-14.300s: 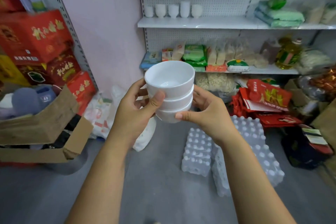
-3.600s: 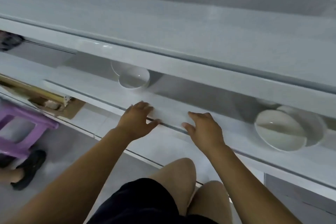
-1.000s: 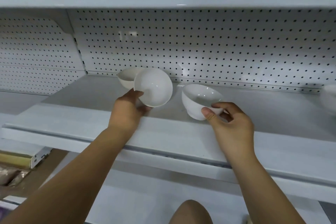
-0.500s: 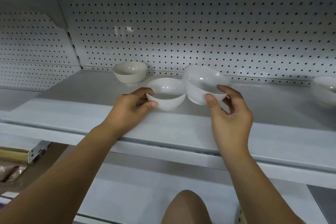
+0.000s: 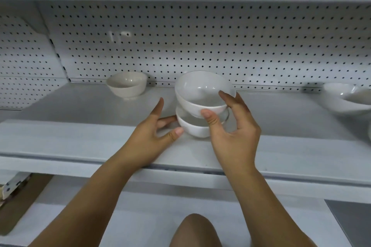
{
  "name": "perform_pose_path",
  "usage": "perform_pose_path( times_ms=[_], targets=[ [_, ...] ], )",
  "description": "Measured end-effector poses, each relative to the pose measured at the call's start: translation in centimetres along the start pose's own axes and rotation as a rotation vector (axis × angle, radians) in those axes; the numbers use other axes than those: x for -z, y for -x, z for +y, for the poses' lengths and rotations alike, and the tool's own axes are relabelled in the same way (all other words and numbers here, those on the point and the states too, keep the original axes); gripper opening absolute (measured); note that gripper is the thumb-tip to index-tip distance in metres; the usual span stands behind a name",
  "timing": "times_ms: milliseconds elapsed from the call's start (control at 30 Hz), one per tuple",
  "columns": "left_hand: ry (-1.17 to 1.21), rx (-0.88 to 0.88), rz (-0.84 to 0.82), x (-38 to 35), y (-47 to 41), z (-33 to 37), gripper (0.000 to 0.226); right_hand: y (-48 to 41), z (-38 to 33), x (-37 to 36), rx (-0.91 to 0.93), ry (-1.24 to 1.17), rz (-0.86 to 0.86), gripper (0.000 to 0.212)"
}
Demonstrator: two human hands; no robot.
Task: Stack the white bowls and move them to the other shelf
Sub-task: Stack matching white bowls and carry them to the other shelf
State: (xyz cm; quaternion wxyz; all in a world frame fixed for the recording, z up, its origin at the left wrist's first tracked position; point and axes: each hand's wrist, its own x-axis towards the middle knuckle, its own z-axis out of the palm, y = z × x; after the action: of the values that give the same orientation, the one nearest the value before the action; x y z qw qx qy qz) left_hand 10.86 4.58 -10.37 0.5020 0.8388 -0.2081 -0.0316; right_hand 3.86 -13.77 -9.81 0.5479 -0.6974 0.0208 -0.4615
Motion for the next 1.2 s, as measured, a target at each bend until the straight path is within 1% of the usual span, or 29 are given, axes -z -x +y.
perform_pose_path(
  times_ms=[100,200,333,533,733,800,900,1000,1067,1133,1200],
  targets=[
    [-0.068,-0.030,-0.030,0.2,-0.2,-0.6,0.093,0.0,-0.1,0.2,-0.022,0.029,0.025,0.044],
    [-0.125,-0.070,-0.044,0.1,-0.4,-1.2,0.090,-0.1,-0.1,0.2,-0.036,0.050,0.013,0.044],
    [-0.086,-0.097,-0.052,0.2,-0.4,-1.5,0.083,-0.1,0.2,0.4,-0.064,0.109,-0.051,0.042],
    [-0.099,-0.143,-0.026,0.0,-0.1,-1.1,0.087,0.5,0.0,1.3,-0.078,0.187,-0.102,0.043],
    [-0.134,-0.168,-0.036,-0.1,0.2,-1.0,0.082,0.1,-0.3,1.7,-0.129,0.231,-0.152,0.040],
    [-0.066,-0.159,-0.041,-0.1,0.2,-0.8,0.077,0.0,-0.5,1.8,-0.145,0.206,-0.183,0.043],
    [0.111,-0.132,-0.051,-0.2,-0.2,0.2,0.067,-0.3,-0.7,2.2,-0.196,0.155,-0.221,0.047],
    [0.260,-0.112,-0.051,-1.4,-0.7,1.9,0.073,-0.7,-0.6,3.0,-0.255,0.077,-0.260,0.052],
    [0.303,-0.111,-0.035,-2.6,-0.9,2.7,0.072,-1.1,-0.4,3.8,-0.259,0.089,-0.279,0.057],
    [0.346,-0.122,-0.029,-3.7,-1.1,3.2,0.072,-1.6,-0.3,4.8,-0.254,0.101,-0.256,0.052],
    [0.369,-0.132,-0.057,-4.9,-1.3,3.8,0.070,-2.1,-0.1,5.9,-0.251,0.116,-0.222,0.039]
  ],
)
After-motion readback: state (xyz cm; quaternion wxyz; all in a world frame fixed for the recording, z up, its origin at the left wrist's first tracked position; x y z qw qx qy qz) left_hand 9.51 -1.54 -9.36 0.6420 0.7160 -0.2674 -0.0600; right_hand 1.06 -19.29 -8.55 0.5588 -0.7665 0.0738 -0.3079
